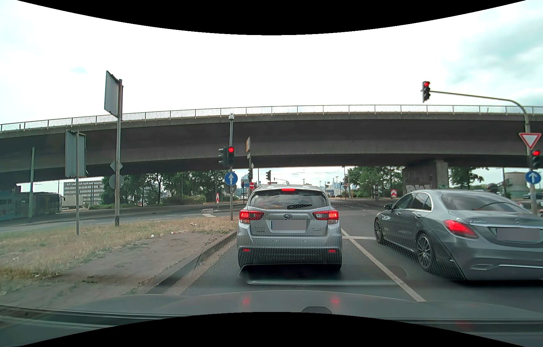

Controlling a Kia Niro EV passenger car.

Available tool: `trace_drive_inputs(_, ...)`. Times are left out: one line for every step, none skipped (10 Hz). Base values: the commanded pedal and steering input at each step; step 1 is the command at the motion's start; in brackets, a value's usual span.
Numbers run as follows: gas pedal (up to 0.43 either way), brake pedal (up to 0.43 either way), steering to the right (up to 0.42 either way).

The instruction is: Follow the waypoints while adhering to traffic rules and regulations

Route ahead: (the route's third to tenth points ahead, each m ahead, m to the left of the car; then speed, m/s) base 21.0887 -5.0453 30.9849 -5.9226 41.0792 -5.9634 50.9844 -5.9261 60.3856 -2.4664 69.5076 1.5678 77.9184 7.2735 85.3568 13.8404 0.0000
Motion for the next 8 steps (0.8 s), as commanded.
trace_drive_inputs(0.000, 0.262, -0.001)
trace_drive_inputs(0.000, 0.250, -0.001)
trace_drive_inputs(0.000, 0.256, -0.001)
trace_drive_inputs(0.000, 0.256, -0.001)
trace_drive_inputs(0.000, 0.262, -0.001)
trace_drive_inputs(0.000, 0.256, -0.001)
trace_drive_inputs(0.000, 0.256, -0.001)
trace_drive_inputs(0.000, 0.256, -0.001)
